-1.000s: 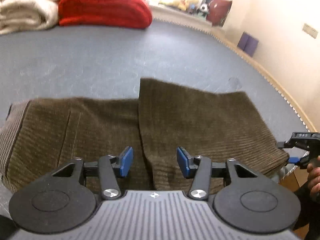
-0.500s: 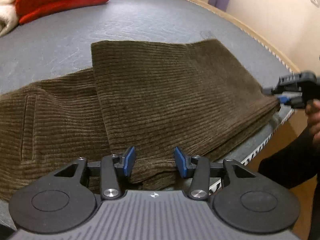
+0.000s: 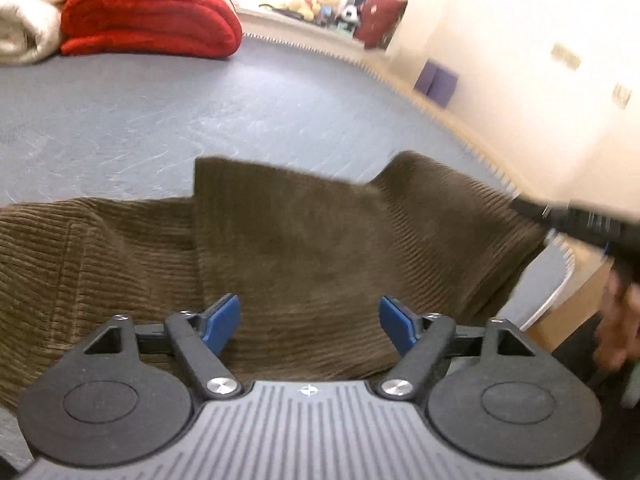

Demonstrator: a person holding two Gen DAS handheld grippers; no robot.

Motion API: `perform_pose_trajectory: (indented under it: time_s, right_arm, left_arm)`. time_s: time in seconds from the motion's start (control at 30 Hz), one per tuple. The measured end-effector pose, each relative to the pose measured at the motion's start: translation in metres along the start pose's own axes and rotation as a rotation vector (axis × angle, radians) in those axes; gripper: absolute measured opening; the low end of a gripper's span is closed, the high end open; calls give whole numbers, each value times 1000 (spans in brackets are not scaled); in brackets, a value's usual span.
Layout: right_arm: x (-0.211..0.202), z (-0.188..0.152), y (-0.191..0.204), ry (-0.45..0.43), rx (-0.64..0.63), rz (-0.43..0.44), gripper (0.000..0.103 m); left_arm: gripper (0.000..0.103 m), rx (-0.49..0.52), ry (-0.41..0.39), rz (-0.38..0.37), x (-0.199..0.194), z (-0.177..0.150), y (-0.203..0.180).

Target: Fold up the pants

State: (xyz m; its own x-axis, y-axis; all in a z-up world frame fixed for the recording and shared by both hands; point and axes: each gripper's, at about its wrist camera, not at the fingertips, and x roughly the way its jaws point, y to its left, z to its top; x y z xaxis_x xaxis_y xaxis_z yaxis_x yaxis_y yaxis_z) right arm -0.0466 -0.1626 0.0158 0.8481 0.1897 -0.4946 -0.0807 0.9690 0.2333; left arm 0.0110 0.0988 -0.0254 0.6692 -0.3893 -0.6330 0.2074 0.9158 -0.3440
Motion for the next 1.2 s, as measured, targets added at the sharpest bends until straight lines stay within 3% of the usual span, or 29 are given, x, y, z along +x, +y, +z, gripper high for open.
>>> perform_pose_trajectory:
  time_s: [0.2,0.33,0.43,0.53,0.73,0.9,0.97,1.0,1.03,1.1,1.2]
  right_arm:
    - [-17,-21,72,-13,-240,213,10]
    - [-20,-35,99,17,-366,337,7]
    - [-22,-41,108,29,-434,389,6]
    - [-20,-40,108,42,-446,418,3]
    - [-13,-35,108,76,-445,487,0]
    - [-18,-34,111,101,-414,518,3]
    - [-15,-18,98,78,-297,543,18]
    - [-13,-12,90,64,-236,545,36]
    - [-11,-3,80,43,-161,538,48]
    - [-4,9,61,27,-43,506,50]
    - [20,18,42,81,79,424,59]
  left_arm:
    - [97,-144,-9,-187,-15,37,-8]
    - [99,-208,9,-271,-7,58,-17]
    - [95,-207,62,-186,15,67,-23]
    - [64,-171,137,-52,40,71,-28]
    - [19,-218,199,-14,64,72,-19]
    - [16,-136,150,2,50,82,-24]
    - [15,-110,128,19,33,86,-15]
    - [15,-106,119,34,21,89,-7]
    - [15,-109,113,50,8,91,2]
    - [15,-122,97,104,-23,97,27]
    - [16,-183,80,218,-68,101,75]
